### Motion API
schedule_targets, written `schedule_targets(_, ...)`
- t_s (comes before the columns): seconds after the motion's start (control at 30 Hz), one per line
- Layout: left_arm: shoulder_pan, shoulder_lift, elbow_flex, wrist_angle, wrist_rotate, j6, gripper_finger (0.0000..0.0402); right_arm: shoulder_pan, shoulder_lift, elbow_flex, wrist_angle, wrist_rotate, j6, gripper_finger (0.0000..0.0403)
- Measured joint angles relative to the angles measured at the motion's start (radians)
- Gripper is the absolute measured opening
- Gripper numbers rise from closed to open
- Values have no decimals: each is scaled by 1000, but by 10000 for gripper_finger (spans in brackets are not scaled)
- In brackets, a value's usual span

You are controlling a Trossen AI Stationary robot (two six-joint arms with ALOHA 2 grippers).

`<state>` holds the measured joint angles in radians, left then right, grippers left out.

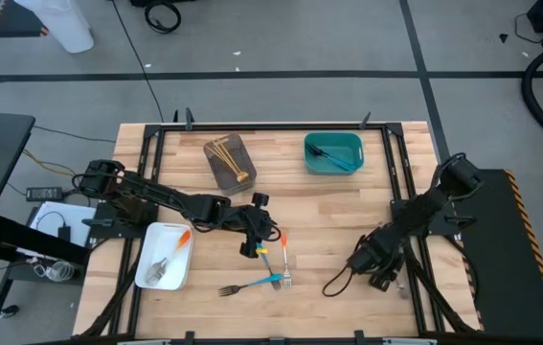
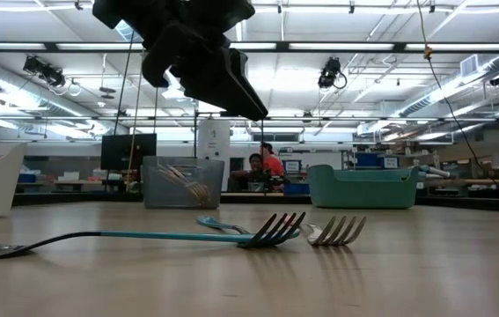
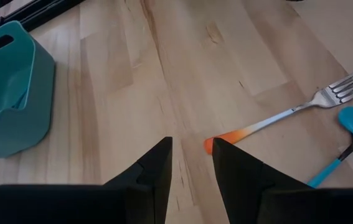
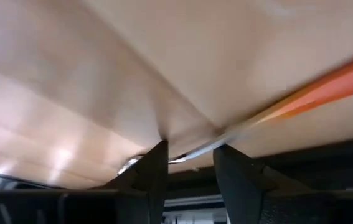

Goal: Sort silverware by color (type)
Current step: Put the orange fork into the white bin

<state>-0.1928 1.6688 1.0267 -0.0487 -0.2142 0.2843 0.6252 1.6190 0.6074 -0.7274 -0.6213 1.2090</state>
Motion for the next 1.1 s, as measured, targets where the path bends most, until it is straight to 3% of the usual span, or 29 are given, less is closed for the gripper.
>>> schedule_targets(0.2, 0, 0, 0, 0, -2, 21, 123, -6, -1, 44, 7, 67, 10, 129)
schedule_targets(0.6, 0, 0, 0, -33, -3, 26, 123, -6, -2, 44, 29, 74, 279, 107)
schedule_targets(0.97, -21, -15, 2, -71, -61, 20, 123, -6, -4, 45, 58, 97, 278, 20)
schedule_targets(1.1, -21, -21, 2, -80, -60, 14, 123, -6, -4, 45, 59, 97, 258, 11)
